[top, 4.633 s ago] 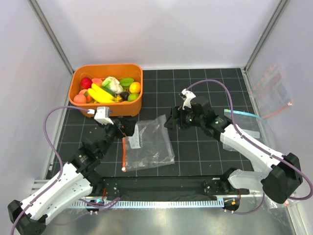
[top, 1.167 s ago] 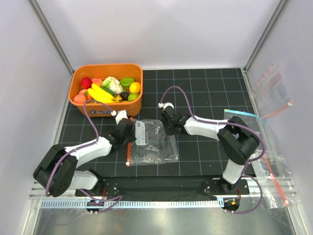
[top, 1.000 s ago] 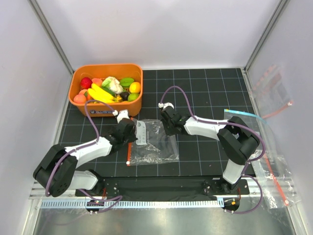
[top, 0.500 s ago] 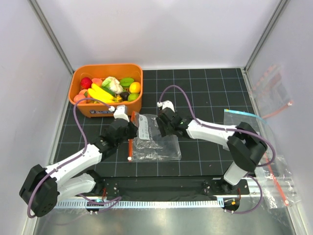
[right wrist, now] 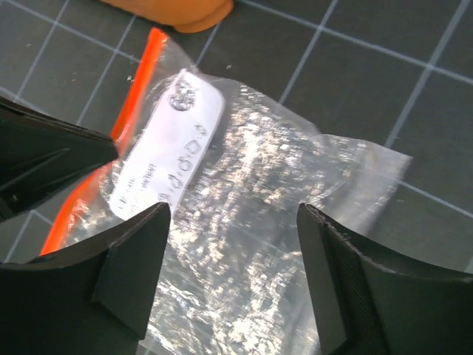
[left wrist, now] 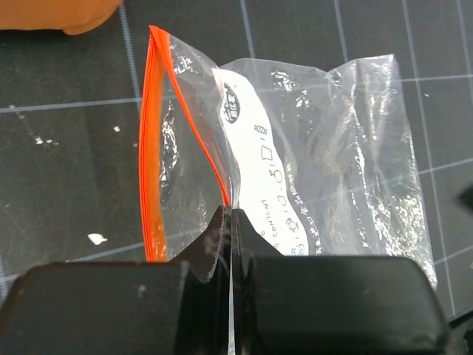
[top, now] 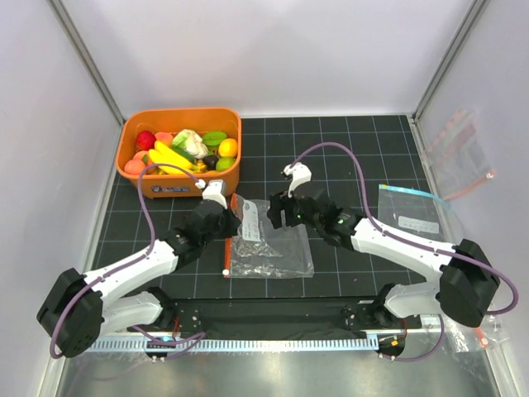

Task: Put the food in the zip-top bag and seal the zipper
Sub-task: Pick up the zipper food storage bag at the center of the board.

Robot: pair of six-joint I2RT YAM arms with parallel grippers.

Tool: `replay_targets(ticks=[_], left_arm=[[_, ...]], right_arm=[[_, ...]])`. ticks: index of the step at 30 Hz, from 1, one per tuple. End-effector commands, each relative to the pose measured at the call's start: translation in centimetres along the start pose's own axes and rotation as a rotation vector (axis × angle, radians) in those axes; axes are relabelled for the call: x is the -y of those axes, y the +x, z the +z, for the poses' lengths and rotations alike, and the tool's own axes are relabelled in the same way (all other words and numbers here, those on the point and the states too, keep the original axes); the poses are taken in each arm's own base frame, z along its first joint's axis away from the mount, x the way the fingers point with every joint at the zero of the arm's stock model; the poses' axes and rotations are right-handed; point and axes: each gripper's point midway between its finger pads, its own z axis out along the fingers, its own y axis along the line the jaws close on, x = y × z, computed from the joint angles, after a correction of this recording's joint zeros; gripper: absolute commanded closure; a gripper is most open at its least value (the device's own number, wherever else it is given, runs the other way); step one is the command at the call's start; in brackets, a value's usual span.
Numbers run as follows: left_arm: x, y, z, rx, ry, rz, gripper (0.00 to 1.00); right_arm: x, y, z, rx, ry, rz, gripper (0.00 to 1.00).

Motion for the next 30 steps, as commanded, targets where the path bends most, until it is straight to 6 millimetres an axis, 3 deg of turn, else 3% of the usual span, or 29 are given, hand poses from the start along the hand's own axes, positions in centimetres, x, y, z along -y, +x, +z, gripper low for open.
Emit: replay_targets(ticks=[1, 3, 5, 9, 17, 25, 30], left_arm=[[2.9, -2.5, -0.5, 0.07, 0.117, 0.004, 1.0], [3.7, -2.3, -0.6, 0.065, 0.156, 0.013, 1.0], [5.0, -2.1, -0.6, 0.062, 0.226, 0.018, 1.0], [6.5, -1.4, -0.2, 0.039, 0.292, 0.033, 1.0], [9.4, -0.5, -0.7, 0.064, 0.36, 0.153, 1.0], [10.0, -0.4, -0.8, 0.081, 0.348, 0.202, 1.0], [10.2, -0.4, -1.0, 0.106, 0.329, 0.243, 1.0]], right_arm=[[-2.6, -0.4, 0.9, 0.021, -0.12, 0.04, 0.22], [-3.1, 0.3, 1.4, -0.004, -0.138, 0.058, 0.21], [-3.8, -0.6, 1.7, 0.015, -0.15, 0.096, 0.22], [-3.2, -0.5, 2.8, 0.009, -0.086, 0.163, 0.24], [-2.9, -0.9, 2.6, 0.035, -0.059, 0.259, 0.24], [-1.5, -1.3, 2.3, 0.077, 0.015, 0.304, 0.25], [-0.7, -0.5, 2.5, 0.03, 0.074, 0.288, 0.26]])
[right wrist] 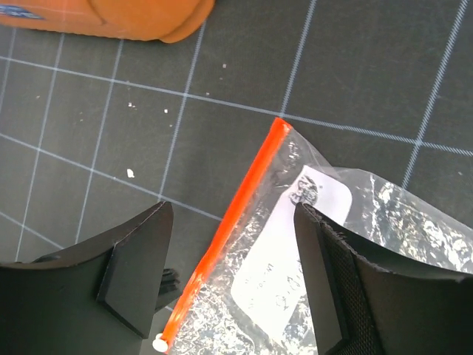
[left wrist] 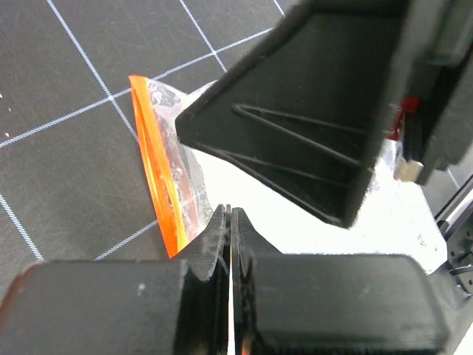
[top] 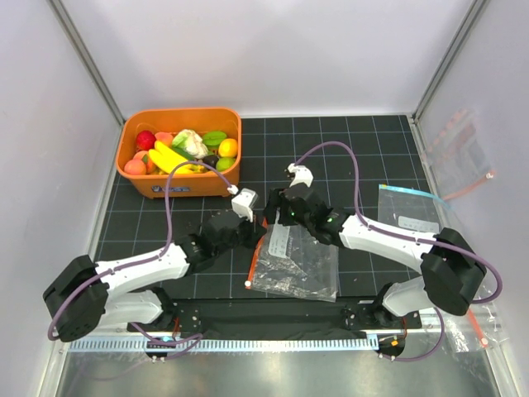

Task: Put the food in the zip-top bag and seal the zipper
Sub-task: Pick up the zipper food storage bag at the center of the board.

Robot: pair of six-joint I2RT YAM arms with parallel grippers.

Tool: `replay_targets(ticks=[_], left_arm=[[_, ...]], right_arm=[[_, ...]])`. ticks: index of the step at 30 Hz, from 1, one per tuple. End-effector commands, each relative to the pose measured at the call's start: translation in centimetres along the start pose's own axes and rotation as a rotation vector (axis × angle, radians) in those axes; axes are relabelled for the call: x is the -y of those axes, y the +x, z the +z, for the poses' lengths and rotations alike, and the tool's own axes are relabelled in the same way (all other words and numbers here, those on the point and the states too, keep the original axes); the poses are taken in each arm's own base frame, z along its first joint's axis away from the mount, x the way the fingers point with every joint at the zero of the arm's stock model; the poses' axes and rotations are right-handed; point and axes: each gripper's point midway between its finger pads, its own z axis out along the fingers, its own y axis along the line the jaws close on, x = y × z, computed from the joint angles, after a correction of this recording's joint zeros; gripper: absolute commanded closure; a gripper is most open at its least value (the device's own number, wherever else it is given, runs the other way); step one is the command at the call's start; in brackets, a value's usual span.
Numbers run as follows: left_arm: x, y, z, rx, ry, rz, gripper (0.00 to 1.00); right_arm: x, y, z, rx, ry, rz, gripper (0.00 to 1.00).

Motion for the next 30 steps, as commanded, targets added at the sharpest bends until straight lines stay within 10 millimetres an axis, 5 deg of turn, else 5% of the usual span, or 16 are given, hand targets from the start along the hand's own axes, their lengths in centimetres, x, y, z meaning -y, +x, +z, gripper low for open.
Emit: replay_targets(ticks=[1, 4, 10, 17, 25, 30], left_arm=[[1.4, -3.0, 0.1, 0.1, 0.011, 0.049, 1.0], [1.3, -2.9, 0.2, 0.094, -0.015, 0.067, 1.0], [-2.7, -4.5, -1.8, 0.166, -0.243, -0.002, 0.98], [-6.8, -6.0, -5.8, 0.305, -0.401, -0.114, 0.77], [-10.4, -5.9, -6.9, 0.302, -0.513, -0.218, 0.62], [-12.3, -5.9, -8.2, 0.328, -0.578, -0.294, 0.38]], right_arm=[[-0.4, -1.9, -0.4, 0.046, 0.024, 0.023, 0.27], [0.5, -1.4, 0.1, 0.013, 0.089, 0.005, 0.27], [2.6, -0.8, 0.2, -0.014, 0.205, -0.023, 0.23], [1.9, -0.1, 0.9, 0.006, 0.274, -0.091, 0.16], [0.1, 0.3, 0.6, 0.061, 0.382, -0.216, 0.0], [-0.3, 0.4, 0.9, 0.103, 0.468, -0.286, 0.0]])
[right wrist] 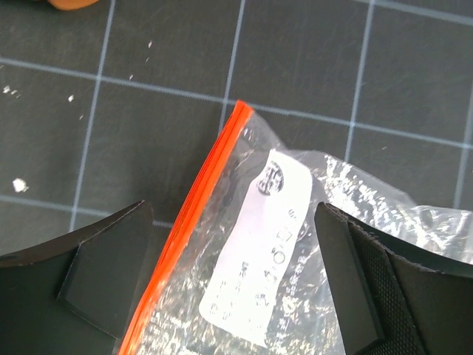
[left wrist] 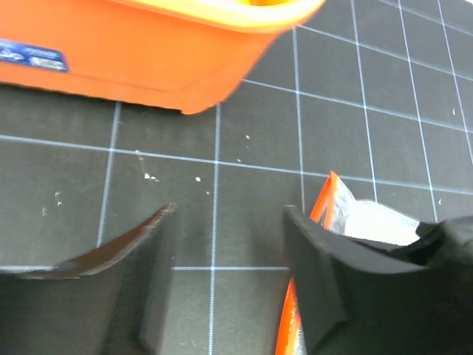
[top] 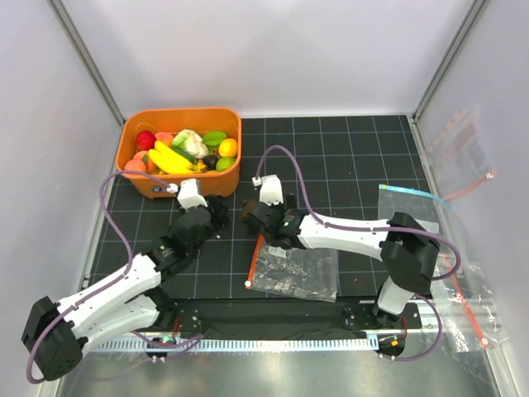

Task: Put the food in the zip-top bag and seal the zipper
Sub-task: Pick up the zipper food storage bag at the center of the board.

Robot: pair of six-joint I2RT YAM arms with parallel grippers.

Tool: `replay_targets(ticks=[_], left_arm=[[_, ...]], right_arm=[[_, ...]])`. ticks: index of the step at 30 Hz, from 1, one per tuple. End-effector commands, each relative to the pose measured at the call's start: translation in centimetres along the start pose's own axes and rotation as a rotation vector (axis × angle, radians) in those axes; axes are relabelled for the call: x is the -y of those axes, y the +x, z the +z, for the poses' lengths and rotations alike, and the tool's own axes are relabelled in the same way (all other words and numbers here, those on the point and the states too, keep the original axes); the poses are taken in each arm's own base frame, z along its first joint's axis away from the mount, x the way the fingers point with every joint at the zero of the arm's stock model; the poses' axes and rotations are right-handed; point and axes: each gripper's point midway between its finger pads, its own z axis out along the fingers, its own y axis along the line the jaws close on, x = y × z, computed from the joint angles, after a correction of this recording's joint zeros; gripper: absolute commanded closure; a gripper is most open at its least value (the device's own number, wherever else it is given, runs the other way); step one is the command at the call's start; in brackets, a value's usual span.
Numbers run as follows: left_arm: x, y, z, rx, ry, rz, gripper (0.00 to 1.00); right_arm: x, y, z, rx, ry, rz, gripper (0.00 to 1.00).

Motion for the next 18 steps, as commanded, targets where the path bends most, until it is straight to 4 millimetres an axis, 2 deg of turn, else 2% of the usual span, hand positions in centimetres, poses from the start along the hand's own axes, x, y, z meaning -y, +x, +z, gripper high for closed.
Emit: replay_targets(ticks=[1, 2, 5, 15, 18], left_arm=[[-1.8, -1.3, -0.5, 0.048, -0.063, -0.085, 0.33], [-2.0, -1.3, -0.5, 0.05, -0.067, -0.09, 0.28], [-2.3, -2.1, -1.2, 0.073, -0.065, -0.107, 0.25], [-2.8, -3.1, -2.2, 0.113, -0.056, -0.127, 0.23], [-2.8, -3.1, -2.2, 0.111, -0.057, -0.122, 0.23]], right_arm=[[0.5, -1.9, 0.1, 0.088, 0.117, -0.008, 0.0], [0.2, -1.7, 0.2, 0.085, 0.119, -0.021, 0.0], [-0.4, -1.1, 1.1, 0.072, 0.154, -0.061, 0.0], [-0.4, 0.6, 3.1, 0.041, 0.276, -0.148, 0.02], [0.0, 1.0, 3.3, 0.032, 0.308, -0.168, 0.09]])
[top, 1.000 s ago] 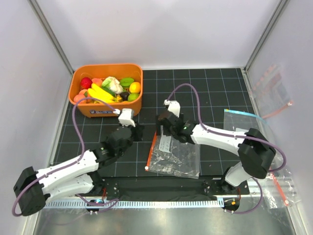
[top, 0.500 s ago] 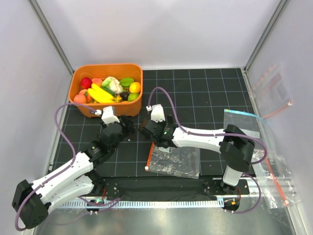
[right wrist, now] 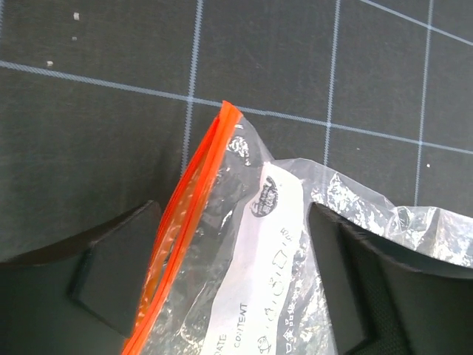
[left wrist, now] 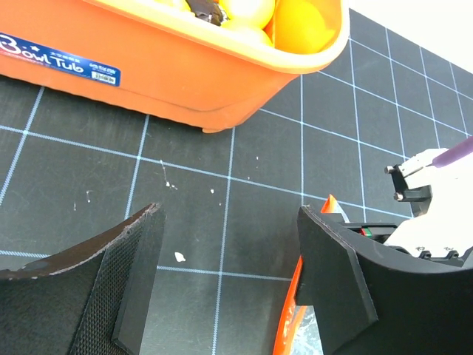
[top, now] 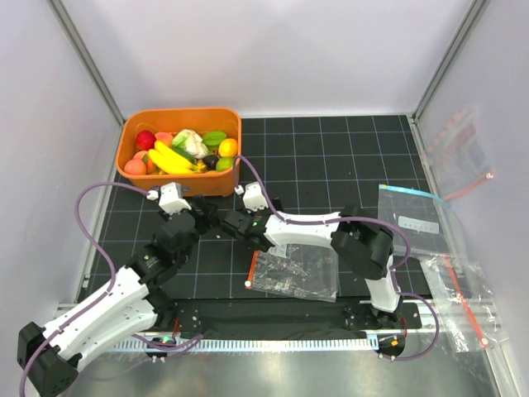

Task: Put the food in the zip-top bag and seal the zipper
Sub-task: Pick up the zipper food storage bag at the center of the board.

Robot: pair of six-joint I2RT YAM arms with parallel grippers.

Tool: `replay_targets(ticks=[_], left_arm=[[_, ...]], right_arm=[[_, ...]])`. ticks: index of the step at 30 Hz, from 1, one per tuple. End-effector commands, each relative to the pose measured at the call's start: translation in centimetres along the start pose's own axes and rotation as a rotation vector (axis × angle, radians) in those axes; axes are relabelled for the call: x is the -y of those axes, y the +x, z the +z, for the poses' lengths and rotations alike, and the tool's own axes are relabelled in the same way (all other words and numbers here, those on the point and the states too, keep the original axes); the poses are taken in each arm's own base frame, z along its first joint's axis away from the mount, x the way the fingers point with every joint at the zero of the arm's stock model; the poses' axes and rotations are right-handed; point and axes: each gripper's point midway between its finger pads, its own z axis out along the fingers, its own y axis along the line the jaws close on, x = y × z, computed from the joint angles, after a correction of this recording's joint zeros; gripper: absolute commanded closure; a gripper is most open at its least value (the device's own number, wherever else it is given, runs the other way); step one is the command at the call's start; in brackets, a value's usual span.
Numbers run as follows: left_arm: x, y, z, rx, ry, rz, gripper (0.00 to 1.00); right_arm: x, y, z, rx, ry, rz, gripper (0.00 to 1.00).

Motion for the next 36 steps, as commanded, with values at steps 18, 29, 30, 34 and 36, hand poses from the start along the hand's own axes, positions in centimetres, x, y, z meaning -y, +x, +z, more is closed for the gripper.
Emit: replay_targets(ticks=[18, 29, 30, 34, 36], left_arm=[[-0.2, -0.2, 0.2, 0.014, -0.016, 0.006, 0.23], [6.6, 3.6, 0.8, -0.163, 0.305, 0.033, 0.16], [7.0, 4.1, 0.6, -0.182, 0.336, 0.041, 0.15], [9.7, 4.5, -0.6, -0.208, 0.504, 0.039, 0.13], [11.1, 4.6, -1.4, -0.218, 0.593, 0.033, 0.12]], right_arm=[[2.1, -1.8, -2.3, 0.075, -0.062, 0.116, 0.99], [4.4, -5.4, -7.7, 0.237, -0.4, 0.352, 0.99], [4.5, -5.7, -8.0, 0.252, -0.418, 0.357, 0.99], [4.5, -5.9, -9.1, 0.289, -0.499, 0.378, 0.99], [3.9, -6.6, -10.0, 0.312, -0.562, 0.391, 0.99]])
